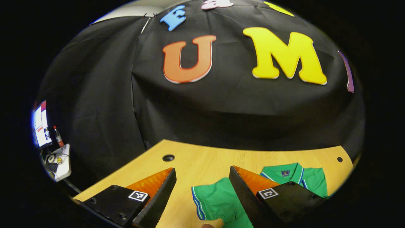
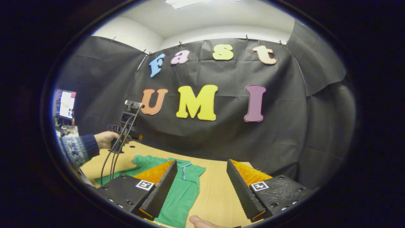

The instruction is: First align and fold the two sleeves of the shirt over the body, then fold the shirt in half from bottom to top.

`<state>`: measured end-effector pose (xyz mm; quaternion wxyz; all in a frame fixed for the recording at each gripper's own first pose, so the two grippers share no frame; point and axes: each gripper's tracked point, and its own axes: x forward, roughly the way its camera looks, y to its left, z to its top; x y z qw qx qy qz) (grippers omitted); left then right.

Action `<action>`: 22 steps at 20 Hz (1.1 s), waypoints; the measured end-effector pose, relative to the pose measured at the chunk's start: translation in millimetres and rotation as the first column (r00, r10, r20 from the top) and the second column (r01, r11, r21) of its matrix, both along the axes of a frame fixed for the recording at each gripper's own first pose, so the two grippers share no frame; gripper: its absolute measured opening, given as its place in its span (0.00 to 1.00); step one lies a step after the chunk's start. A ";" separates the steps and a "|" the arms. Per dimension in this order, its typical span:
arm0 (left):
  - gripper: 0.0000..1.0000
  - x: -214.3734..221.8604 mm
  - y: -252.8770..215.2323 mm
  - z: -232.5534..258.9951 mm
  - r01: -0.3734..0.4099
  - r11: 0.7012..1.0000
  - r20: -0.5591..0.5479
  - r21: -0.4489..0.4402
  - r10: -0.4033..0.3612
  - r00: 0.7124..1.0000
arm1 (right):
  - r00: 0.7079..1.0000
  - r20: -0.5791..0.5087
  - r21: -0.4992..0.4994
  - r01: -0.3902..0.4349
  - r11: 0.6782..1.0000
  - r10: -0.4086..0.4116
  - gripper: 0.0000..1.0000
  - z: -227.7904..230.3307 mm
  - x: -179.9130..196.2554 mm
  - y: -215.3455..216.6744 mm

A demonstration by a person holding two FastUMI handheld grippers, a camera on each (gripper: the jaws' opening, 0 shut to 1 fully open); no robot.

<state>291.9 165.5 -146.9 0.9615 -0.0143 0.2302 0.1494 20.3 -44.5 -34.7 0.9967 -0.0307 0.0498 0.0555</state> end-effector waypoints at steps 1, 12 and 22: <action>1.00 4.3 1.7 -25.9 -0.007 1.000 -0.037 -0.025 0.006 0.999 | 1.000 -0.004 0.004 0.005 1.000 -0.005 0.94 -1.4 2.8 -1.9; 0.72 -5.8 17.8 -137.2 -0.056 0.992 -0.291 -0.114 0.020 0.956 | 0.999 -0.027 0.036 0.038 0.999 -0.037 0.96 -7.3 13.4 -14.1; 0.07 0.8 -4.8 -108.3 0.034 0.996 -0.307 -0.083 -0.058 0.950 | 0.999 -0.040 0.029 0.030 0.999 -0.028 0.95 -12.2 15.3 -11.6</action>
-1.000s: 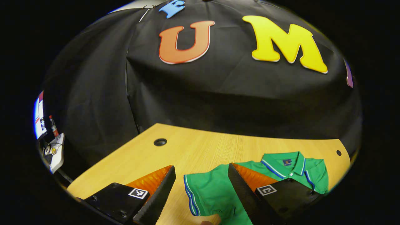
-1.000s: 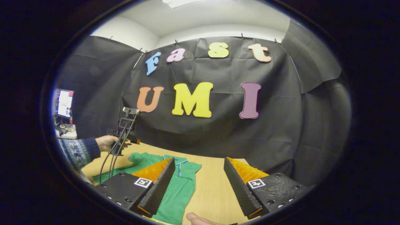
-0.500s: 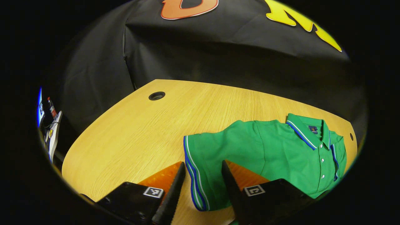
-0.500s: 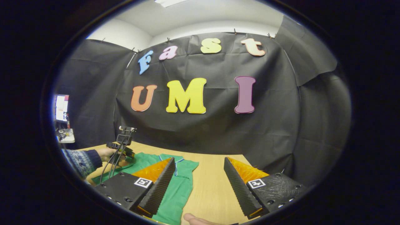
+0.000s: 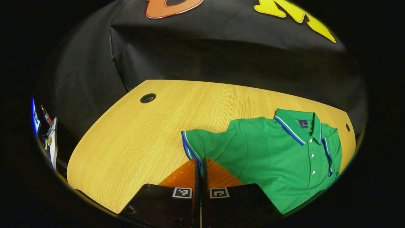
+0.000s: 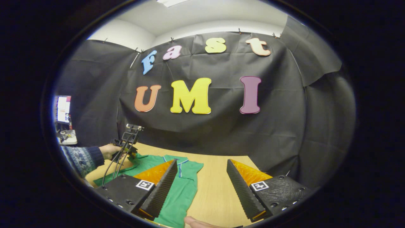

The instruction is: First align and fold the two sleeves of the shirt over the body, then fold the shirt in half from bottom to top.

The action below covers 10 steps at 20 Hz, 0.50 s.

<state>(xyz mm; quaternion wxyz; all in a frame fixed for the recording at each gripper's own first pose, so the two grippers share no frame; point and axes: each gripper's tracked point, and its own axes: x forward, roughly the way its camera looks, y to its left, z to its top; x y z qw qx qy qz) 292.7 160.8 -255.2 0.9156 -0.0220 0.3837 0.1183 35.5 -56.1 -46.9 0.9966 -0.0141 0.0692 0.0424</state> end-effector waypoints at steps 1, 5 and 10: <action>0.07 0.6 -3.3 5.6 0.002 1.000 0.008 0.002 -0.002 1.000 | 1.000 0.002 -0.003 0.003 1.000 -0.003 0.96 -0.3 0.9 -0.3; 0.07 9.3 -21.6 23.5 0.024 1.000 0.050 0.003 -0.024 0.998 | 1.000 -0.001 -0.004 0.007 1.000 -0.007 0.95 -1.7 2.4 -2.0; 0.07 20.1 -55.4 52.7 0.085 0.996 0.093 0.030 -0.088 0.992 | 1.000 0.003 0.003 0.009 1.000 -0.009 0.95 -1.4 3.4 -5.6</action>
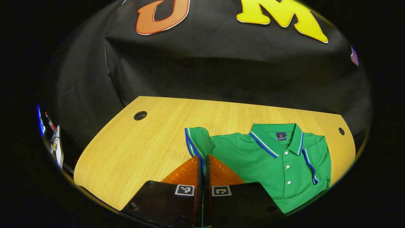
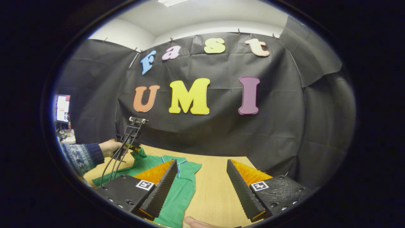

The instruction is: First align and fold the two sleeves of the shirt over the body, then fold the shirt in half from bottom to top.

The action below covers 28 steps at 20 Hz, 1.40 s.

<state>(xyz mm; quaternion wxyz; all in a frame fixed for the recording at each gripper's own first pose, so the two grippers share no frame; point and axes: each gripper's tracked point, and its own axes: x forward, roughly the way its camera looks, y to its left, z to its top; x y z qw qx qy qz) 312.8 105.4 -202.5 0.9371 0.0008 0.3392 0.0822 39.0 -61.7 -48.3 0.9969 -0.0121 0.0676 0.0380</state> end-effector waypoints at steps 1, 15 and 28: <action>0.07 -0.5 -16.7 6.3 0.026 0.999 0.012 -0.040 -0.025 1.000 | 1.000 0.001 -0.001 0.003 1.000 -0.003 0.95 -0.7 0.7 -0.7; 1.00 -52.7 -68.9 187.7 0.098 0.994 0.295 0.057 -0.111 0.949 | 1.000 0.012 -0.046 0.012 0.999 -0.011 0.95 -0.4 -0.8 4.8; 1.00 -263.9 -1.2 184.0 0.060 0.995 0.435 0.084 -0.090 0.896 | 0.998 0.002 0.023 -0.068 0.997 0.068 0.95 -0.4 -41.0 67.9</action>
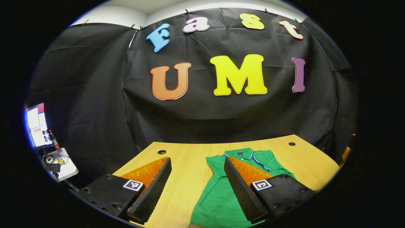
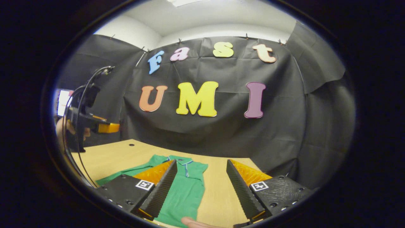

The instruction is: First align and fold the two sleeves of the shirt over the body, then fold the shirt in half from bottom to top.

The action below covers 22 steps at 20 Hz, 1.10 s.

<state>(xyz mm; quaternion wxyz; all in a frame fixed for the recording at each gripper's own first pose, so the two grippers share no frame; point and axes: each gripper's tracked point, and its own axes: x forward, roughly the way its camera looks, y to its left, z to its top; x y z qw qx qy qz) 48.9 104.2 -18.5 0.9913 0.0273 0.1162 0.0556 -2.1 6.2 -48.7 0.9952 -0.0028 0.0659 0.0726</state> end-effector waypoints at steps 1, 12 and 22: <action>1.00 -13.7 0.4 -4.9 -0.006 1.000 0.015 -0.009 0.006 1.000 | 1.000 -0.015 0.021 -0.018 1.000 0.018 0.95 -4.0 -5.3 4.3; 1.00 -62.5 -19.0 -46.6 0.055 0.998 0.033 -0.007 -0.055 0.998 | 0.993 -0.111 -0.043 0.024 0.999 -0.029 0.95 -52.7 -26.6 -21.2; 1.00 -77.3 -7.8 -175.7 0.077 0.995 -0.178 -0.067 -0.088 0.980 | 0.969 -0.219 -0.058 0.105 0.993 -0.115 0.96 -142.2 -37.8 -35.1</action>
